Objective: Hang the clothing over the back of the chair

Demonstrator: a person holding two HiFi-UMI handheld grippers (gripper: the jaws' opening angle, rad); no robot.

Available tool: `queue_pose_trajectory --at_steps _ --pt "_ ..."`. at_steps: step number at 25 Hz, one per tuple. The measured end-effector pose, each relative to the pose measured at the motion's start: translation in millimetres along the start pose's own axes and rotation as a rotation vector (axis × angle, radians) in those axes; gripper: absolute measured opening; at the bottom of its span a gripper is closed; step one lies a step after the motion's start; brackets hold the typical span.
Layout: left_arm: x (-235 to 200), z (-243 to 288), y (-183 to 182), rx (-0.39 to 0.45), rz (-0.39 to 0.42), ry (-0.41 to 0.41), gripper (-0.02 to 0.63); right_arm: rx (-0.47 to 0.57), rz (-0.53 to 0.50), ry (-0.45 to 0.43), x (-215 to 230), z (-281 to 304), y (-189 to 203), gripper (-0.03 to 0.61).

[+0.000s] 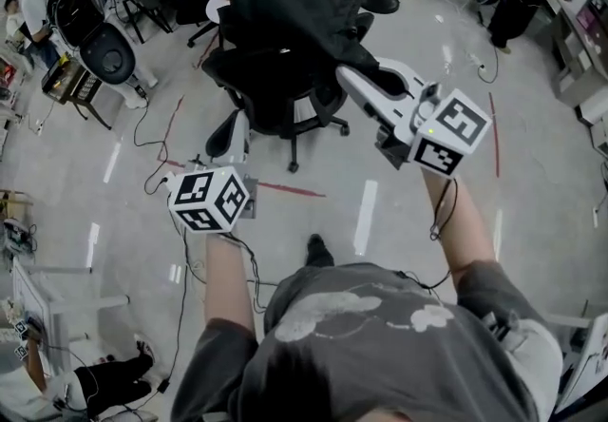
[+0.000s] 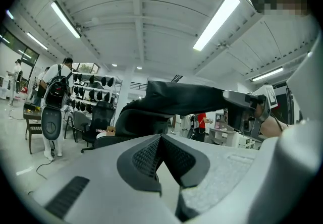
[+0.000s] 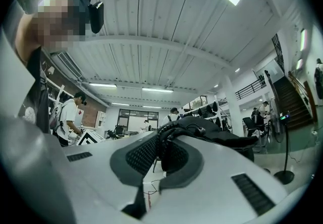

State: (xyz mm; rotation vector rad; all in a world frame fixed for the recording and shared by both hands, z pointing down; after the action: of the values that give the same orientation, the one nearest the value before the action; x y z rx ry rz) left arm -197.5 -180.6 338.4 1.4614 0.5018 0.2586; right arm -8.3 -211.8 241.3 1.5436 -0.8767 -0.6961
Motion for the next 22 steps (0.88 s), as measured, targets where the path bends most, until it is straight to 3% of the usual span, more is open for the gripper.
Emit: queue_pose_trajectory --at_steps 11,18,22 --pt "46.1 -53.4 27.3 -0.023 -0.035 -0.045 0.002 -0.030 0.034 0.009 -37.3 -55.7 21.5 -0.002" --pt "64.9 -55.8 33.6 -0.031 -0.040 -0.034 0.002 -0.099 -0.007 0.165 -24.9 -60.9 51.2 0.000" --pt "75.1 -58.7 36.6 -0.039 -0.040 -0.026 0.002 -0.154 0.006 0.231 -22.6 -64.9 72.4 0.034"
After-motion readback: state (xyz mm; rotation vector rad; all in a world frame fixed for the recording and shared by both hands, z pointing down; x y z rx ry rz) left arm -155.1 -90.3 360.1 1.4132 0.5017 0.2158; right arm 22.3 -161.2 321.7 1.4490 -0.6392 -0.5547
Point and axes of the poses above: the fingertips, and each gripper's own axes: z forward along the fingers, x to its right, y out of its underside, the point moved 2 cm from there along -z, backward along the fingers, and after that the axes turned 14 degrees about y, right-handed, at the moved point
